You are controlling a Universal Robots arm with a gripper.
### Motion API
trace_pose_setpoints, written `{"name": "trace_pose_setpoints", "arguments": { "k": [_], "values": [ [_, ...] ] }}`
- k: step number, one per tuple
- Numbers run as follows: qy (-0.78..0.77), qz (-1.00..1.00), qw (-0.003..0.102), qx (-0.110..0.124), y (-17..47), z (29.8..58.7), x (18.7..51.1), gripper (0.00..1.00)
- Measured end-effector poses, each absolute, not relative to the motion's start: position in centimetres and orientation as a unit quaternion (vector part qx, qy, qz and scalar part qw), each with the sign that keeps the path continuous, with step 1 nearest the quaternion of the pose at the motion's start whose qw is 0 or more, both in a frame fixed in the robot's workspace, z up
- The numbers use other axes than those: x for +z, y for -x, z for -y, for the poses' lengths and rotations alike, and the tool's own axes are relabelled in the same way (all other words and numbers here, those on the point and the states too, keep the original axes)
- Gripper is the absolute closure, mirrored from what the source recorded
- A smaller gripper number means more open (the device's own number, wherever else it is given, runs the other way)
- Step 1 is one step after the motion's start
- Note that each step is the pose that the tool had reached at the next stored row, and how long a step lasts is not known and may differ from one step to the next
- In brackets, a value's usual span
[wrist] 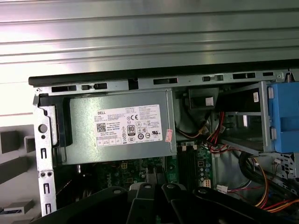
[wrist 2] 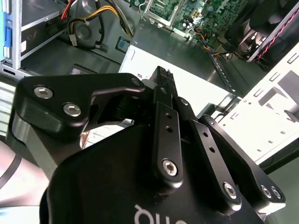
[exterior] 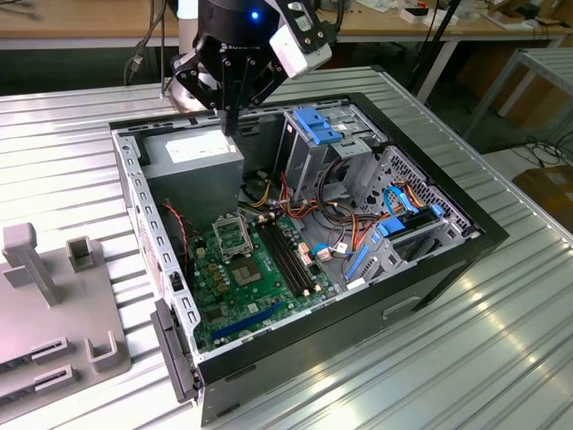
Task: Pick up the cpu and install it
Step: 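Reach for the cpu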
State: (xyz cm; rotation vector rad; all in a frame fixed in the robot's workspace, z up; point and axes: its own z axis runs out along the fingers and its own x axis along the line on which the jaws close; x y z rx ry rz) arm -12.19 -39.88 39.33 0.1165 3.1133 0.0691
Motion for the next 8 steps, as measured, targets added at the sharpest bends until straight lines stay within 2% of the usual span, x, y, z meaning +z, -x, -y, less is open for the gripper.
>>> {"name": "trace_pose_setpoints", "arguments": {
  "k": [8],
  "values": [
    [-0.037, -0.999, 0.013, 0.022, 12.63, 39.88, 39.33, 0.89]
  ]
}}
